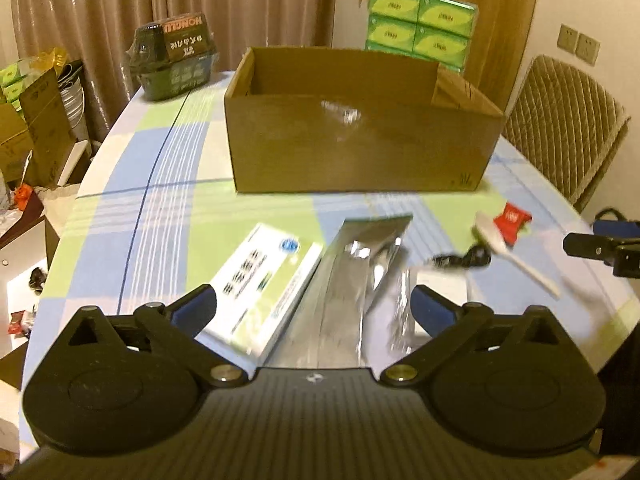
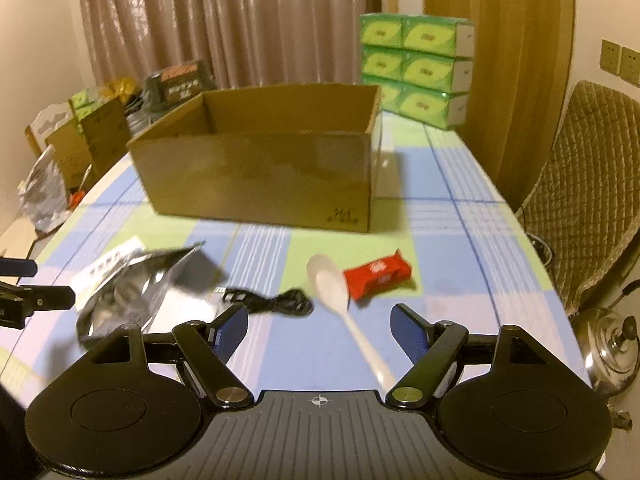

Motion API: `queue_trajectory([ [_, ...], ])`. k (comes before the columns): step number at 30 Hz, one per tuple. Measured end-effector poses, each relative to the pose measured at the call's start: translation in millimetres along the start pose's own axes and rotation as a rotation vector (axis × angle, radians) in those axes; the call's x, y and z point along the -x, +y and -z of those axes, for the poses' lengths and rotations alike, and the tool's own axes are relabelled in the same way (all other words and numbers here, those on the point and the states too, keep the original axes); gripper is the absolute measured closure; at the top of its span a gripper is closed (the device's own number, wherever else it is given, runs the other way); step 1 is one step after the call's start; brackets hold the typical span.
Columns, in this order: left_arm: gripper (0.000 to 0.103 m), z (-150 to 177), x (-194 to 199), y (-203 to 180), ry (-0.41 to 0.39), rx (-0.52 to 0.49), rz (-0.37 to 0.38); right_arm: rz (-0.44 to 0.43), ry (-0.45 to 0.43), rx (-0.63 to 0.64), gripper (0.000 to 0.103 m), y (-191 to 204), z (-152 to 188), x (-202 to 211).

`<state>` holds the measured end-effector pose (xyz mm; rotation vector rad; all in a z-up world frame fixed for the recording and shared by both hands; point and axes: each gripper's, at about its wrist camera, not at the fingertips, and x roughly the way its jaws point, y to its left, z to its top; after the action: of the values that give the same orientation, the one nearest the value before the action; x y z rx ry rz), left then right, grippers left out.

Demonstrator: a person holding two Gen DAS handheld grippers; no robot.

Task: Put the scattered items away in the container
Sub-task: 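Move both tools back toward the remaining items on the table, then reach the right tool to the clear plastic tray while the left reaches the silver foil bag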

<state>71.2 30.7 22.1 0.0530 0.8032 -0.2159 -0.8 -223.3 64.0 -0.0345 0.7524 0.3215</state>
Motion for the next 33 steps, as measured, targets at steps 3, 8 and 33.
queue_trajectory([
  [3, 0.002, 10.1, 1.7, 0.6, 0.029, -0.028, -0.006, -0.015, 0.016, 0.022, 0.026, 6.4, 5.4, -0.2],
  [8, 0.002, 21.2, 1.4, -1.6, 0.069, -0.067, 0.001, -0.051, 0.033, 0.061, 0.021, 17.7, 7.4, -4.3],
  [33, 0.003, 28.3, -12.2, 10.5, 0.071, -0.098, 0.033, -0.146, 0.195, -0.029, 0.008, 78.5, 7.1, -78.2],
])
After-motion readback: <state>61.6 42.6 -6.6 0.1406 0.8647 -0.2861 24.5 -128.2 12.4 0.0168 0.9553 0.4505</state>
